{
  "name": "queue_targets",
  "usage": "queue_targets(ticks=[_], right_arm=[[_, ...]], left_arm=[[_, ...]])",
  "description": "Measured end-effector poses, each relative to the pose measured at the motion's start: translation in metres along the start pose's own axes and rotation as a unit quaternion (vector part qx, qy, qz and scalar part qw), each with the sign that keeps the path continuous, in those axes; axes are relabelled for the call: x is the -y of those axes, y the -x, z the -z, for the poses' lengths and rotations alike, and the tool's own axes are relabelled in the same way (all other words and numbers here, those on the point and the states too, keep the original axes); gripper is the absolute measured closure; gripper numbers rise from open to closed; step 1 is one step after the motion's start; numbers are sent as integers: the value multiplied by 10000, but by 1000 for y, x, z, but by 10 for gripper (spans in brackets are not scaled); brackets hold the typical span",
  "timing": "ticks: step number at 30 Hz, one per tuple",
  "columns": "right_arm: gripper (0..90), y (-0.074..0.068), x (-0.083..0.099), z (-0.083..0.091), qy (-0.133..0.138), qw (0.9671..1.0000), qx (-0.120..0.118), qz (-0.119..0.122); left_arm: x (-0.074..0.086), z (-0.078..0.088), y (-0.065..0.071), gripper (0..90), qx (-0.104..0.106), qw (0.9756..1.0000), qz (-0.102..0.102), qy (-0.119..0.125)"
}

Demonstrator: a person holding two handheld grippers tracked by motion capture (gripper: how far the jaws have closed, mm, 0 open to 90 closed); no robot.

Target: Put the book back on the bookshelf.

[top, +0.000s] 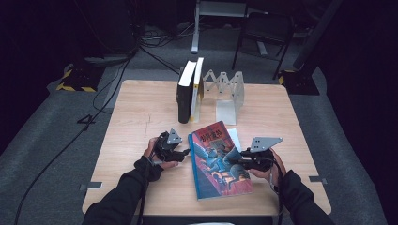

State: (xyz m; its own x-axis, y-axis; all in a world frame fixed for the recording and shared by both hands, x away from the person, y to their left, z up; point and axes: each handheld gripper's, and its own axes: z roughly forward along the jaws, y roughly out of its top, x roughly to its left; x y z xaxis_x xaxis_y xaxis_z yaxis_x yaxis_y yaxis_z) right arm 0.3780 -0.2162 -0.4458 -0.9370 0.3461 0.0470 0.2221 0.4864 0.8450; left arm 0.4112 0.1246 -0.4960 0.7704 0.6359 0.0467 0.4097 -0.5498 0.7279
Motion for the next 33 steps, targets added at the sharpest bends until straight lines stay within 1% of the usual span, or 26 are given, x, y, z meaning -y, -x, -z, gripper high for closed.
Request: queue_targets(ticks=[2,5,6,7,8,9,10,11,13,15,16,18,19,20,21,22,23,24,25,26,27,28,29,30,31,33], right_arm=[[775,-1,-1,0,49,10000,-6,10],[784,-1,-2,-3,78,9999,-74,-1],[793,-3,-4,-7,97,9998,-159,-14],[796,-5,-5,-10,78,9998,-190,19],[800,-8,-9,-13,46,9998,-158,105],[801,-11,-11,-15,28,9999,-68,124],[803,-13,-13,-17,1,9999,-35,164],[803,-13,-14,-18,-41,9999,13,163],[801,-12,-12,-19,-64,9999,11,138],[798,-10,-12,-19,-34,9999,-24,96],[798,-10,-11,-18,-27,9999,-21,101],[797,-10,-11,-17,-3,9999,-26,114],[796,-9,-11,-15,76,9999,-57,112],[796,-9,-11,-15,76,9999,-57,112],[794,-8,-10,-12,143,9998,-79,103],[794,-8,-10,-12,143,9998,-79,103],[794,-8,-9,-11,205,9997,-93,112],[792,-7,-9,-8,300,9994,-121,127],[790,-6,-9,-6,359,9992,-116,151],[788,-6,-10,-3,441,9988,-118,151],[788,-6,-10,-3,441,9988,-118,151],[785,-5,-11,1,543,9983,-66,189],[784,-5,-13,4,703,9971,23,278],[784,-5,-13,4,703,9971,23,278],[783,-4,-14,5,765,9966,37,300],[782,-4,-18,6,860,9953,76,439]], left_arm=[[2,-2,1,372,25,10000,-51,-78],[3,-2,2,374,78,9999,-56,-85],[4,-1,2,371,79,9999,-38,-99],[5,-1,2,374,30,9998,-113,-131],[8,2,0,374,61,9998,-83,-140],[10,4,-2,373,80,9999,1,-145],[12,6,-3,379,90,9998,43,-147],[13,8,-4,385,75,9999,18,-136],[14,8,-5,398,77,9999,59,-111],[12,9,-4,451,80,10000,15,-45],[12,9,-4,506,81,10000,18,14],[11,10,-4,564,100,9999,40,59],[11,11,-5,609,207,9997,67,129],[10,12,-4,609,223,9995,68,190],[8,13,-4,663,217,9994,51,253],[7,14,-3,663,239,9992,61,325],[4,15,-4,684,277,9986,154,432],[1,18,-5,696,311,9979,176,548],[-2,21,-6,704,380,9967,190,687],[-6,27,-9,711,438,9949,202,881],[-6,27,-9,711,438,9949,202,881],[-11,32,-12,711,479,9935,175,1017],[-15,35,-14,711,466,9925,147,1116],[-18,38,-16,711,468,9916,162,1196],[-23,41,-18,711,458,9906,184,1272],[-28,43,-22,711,436,9892,189,1387]])
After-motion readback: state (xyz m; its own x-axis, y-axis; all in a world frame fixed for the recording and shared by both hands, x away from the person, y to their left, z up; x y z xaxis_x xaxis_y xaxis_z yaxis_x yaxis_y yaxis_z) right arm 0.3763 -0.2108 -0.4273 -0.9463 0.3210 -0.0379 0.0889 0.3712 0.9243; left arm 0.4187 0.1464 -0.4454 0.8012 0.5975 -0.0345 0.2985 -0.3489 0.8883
